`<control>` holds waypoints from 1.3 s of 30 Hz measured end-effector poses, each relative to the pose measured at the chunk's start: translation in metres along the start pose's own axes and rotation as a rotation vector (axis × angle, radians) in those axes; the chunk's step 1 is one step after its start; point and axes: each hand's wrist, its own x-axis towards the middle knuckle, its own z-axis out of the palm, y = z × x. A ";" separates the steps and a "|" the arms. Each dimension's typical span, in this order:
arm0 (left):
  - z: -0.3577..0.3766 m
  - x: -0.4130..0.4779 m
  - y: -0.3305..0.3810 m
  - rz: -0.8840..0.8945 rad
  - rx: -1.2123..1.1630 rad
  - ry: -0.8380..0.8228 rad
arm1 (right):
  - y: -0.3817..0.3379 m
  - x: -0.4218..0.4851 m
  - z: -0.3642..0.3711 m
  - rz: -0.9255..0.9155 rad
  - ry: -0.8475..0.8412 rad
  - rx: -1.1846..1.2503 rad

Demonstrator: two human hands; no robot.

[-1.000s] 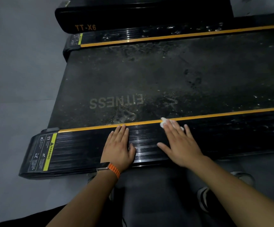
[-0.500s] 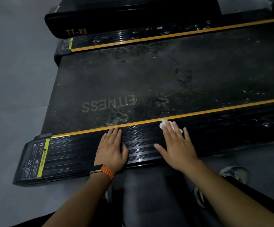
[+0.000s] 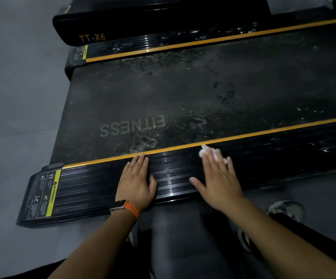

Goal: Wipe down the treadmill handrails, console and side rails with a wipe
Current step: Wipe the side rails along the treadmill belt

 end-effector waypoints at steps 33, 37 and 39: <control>0.014 0.018 0.072 0.035 0.039 -0.098 | 0.061 -0.063 0.026 -0.145 0.297 -0.125; 0.016 0.022 0.077 0.046 0.053 -0.092 | 0.038 -0.053 0.034 -0.092 0.314 -0.051; 0.016 0.023 0.077 0.052 0.053 -0.085 | 0.020 -0.043 0.037 -0.169 0.301 -0.045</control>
